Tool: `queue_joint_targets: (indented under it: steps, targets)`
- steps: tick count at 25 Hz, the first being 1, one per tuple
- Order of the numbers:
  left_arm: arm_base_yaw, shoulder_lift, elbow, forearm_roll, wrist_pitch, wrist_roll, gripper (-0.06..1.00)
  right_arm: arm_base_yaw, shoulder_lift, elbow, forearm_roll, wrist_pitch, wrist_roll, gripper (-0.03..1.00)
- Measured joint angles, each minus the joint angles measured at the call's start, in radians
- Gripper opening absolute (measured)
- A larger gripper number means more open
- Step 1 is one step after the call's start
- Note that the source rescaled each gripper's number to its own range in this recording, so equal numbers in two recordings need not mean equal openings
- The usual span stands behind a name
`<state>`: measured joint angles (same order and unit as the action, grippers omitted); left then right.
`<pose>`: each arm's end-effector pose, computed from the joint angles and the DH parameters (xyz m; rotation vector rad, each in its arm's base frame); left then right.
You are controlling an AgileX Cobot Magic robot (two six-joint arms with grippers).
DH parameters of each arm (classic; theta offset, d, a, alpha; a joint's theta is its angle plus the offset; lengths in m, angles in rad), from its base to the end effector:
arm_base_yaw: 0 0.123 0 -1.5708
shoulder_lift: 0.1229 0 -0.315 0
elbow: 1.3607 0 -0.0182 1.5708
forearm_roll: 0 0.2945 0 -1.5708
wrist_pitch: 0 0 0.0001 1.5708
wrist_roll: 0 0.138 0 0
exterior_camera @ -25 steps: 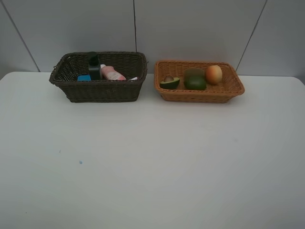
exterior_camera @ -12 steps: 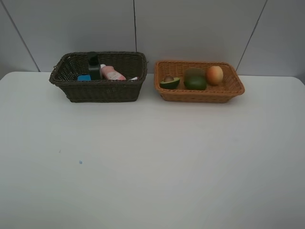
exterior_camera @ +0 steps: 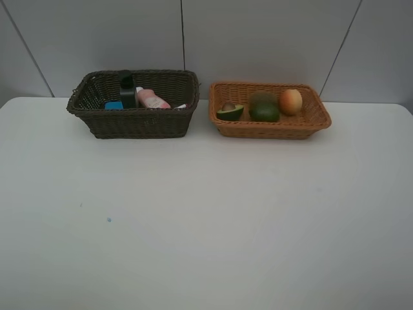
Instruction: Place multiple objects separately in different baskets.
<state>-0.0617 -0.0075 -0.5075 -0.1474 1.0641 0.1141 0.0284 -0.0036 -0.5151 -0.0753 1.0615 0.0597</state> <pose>0.0411 -0.0203 0.2806 0.1863 2.0183 -0.1429 0.0429 -0.0079 0.2826 0.0360 2.0240 -0.0341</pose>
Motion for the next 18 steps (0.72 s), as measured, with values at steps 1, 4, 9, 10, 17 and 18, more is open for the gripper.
queue_joint_targets:
  steps: [1, 4, 9, 10, 17, 18]
  targets:
    - [0.0, 0.0, 0.0, 0.0, 0.0, 0.0, 0.87, 0.0, 0.0, 0.0, 0.0, 0.0, 0.0, 0.82]
    - [0.0, 0.0, 0.0, 0.0, 0.0, 0.0, 0.87, 0.0, 0.0, 0.0, 0.0, 0.0, 0.0, 0.82]
    - [0.0, 0.0, 0.0, 0.0, 0.0, 0.0, 0.87, 0.0, 0.0, 0.0, 0.0, 0.0, 0.0, 0.82]
    - [0.0, 0.0, 0.0, 0.0, 0.0, 0.0, 0.87, 0.0, 0.0, 0.0, 0.0, 0.0, 0.0, 0.82]
    - [0.0, 0.0, 0.0, 0.0, 0.0, 0.0, 0.87, 0.0, 0.0, 0.0, 0.0, 0.0, 0.0, 0.82]
    - [0.0, 0.0, 0.0, 0.0, 0.0, 0.0, 0.87, 0.0, 0.0, 0.0, 0.0, 0.0, 0.0, 0.82]
